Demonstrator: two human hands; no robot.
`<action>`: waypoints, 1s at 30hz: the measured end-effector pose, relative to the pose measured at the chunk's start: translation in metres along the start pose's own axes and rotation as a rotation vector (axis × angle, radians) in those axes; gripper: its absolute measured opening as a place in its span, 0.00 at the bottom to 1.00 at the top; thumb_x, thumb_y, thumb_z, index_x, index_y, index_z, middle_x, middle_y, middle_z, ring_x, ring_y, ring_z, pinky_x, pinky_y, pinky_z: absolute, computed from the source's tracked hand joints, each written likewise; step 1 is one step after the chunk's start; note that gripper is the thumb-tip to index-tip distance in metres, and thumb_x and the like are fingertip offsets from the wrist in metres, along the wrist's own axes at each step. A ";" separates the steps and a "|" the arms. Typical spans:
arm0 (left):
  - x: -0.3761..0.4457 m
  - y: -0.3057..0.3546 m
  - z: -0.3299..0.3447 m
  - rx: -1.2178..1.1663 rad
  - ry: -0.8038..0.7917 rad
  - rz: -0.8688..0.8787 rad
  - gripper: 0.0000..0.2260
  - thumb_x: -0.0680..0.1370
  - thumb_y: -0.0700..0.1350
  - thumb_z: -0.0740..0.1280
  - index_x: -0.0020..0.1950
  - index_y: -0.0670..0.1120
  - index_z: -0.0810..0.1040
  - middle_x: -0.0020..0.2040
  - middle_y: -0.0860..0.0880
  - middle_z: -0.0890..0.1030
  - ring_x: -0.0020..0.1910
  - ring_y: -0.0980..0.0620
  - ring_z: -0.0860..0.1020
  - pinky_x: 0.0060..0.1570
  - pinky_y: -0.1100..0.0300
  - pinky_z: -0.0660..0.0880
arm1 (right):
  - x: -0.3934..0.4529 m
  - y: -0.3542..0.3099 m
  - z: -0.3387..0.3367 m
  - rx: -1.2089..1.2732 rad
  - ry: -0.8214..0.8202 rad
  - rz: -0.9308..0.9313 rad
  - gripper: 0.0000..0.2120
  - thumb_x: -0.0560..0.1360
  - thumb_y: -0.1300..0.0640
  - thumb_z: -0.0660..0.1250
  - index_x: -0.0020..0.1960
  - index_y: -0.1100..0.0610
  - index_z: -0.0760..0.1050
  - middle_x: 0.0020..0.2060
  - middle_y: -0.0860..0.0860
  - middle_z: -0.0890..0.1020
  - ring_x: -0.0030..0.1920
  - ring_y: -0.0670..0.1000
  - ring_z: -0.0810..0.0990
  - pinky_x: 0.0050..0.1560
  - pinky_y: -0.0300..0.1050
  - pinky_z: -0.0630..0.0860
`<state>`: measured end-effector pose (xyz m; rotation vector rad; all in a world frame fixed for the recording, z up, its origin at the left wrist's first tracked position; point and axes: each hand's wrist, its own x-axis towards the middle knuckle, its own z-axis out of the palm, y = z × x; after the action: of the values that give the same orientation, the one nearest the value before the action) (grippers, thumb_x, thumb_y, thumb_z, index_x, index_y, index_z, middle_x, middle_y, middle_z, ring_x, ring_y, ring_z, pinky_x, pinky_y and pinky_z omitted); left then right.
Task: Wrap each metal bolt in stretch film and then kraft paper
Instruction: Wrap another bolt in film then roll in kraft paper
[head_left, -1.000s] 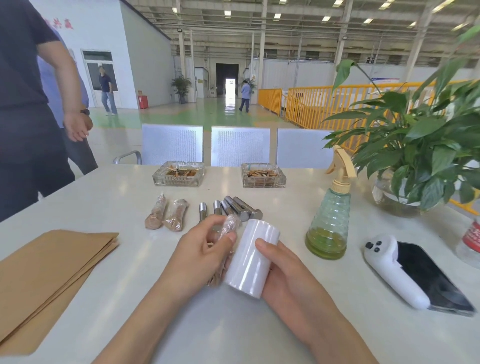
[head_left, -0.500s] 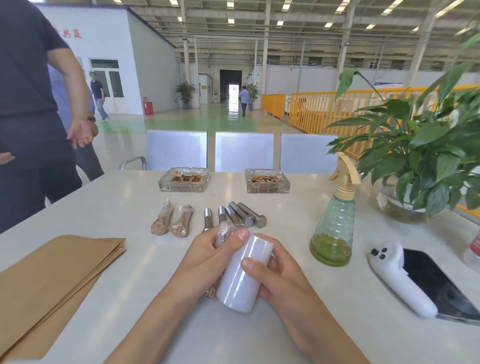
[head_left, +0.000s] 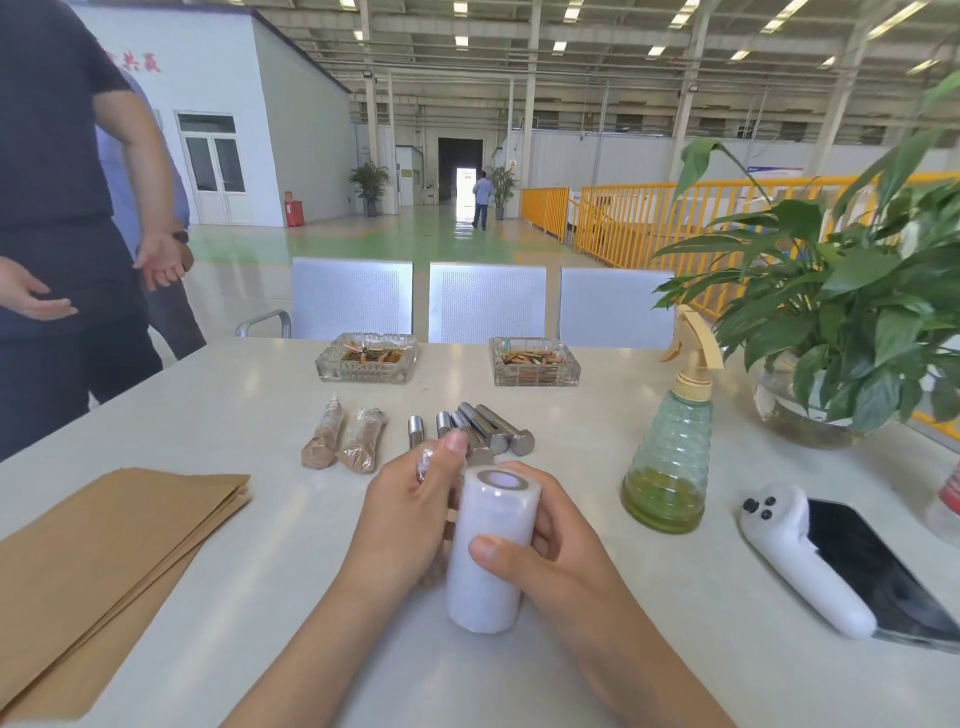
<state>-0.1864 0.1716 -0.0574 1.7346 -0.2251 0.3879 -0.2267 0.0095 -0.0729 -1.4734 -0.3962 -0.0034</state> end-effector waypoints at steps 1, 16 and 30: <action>0.001 -0.001 -0.001 0.001 0.032 -0.022 0.26 0.80 0.67 0.61 0.32 0.48 0.66 0.28 0.53 0.69 0.28 0.53 0.68 0.29 0.62 0.66 | -0.001 0.000 0.001 0.019 -0.030 0.006 0.24 0.72 0.56 0.76 0.67 0.45 0.77 0.63 0.49 0.83 0.66 0.52 0.80 0.65 0.50 0.77; 0.007 -0.004 -0.014 -0.336 -0.289 -0.355 0.25 0.76 0.56 0.65 0.60 0.36 0.80 0.59 0.28 0.79 0.59 0.32 0.80 0.67 0.37 0.73 | 0.000 -0.002 -0.005 0.186 -0.039 0.126 0.26 0.74 0.55 0.75 0.71 0.52 0.75 0.65 0.55 0.82 0.68 0.57 0.79 0.72 0.64 0.71; 0.008 0.006 0.004 -0.061 -0.218 -0.310 0.19 0.85 0.58 0.60 0.50 0.43 0.79 0.45 0.43 0.82 0.44 0.49 0.83 0.48 0.58 0.77 | -0.003 -0.006 -0.003 0.119 -0.017 0.120 0.26 0.73 0.56 0.74 0.70 0.54 0.75 0.63 0.55 0.84 0.66 0.56 0.81 0.71 0.63 0.72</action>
<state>-0.1812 0.1668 -0.0495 1.7169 -0.1198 -0.0346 -0.2303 0.0055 -0.0676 -1.3785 -0.3155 0.1267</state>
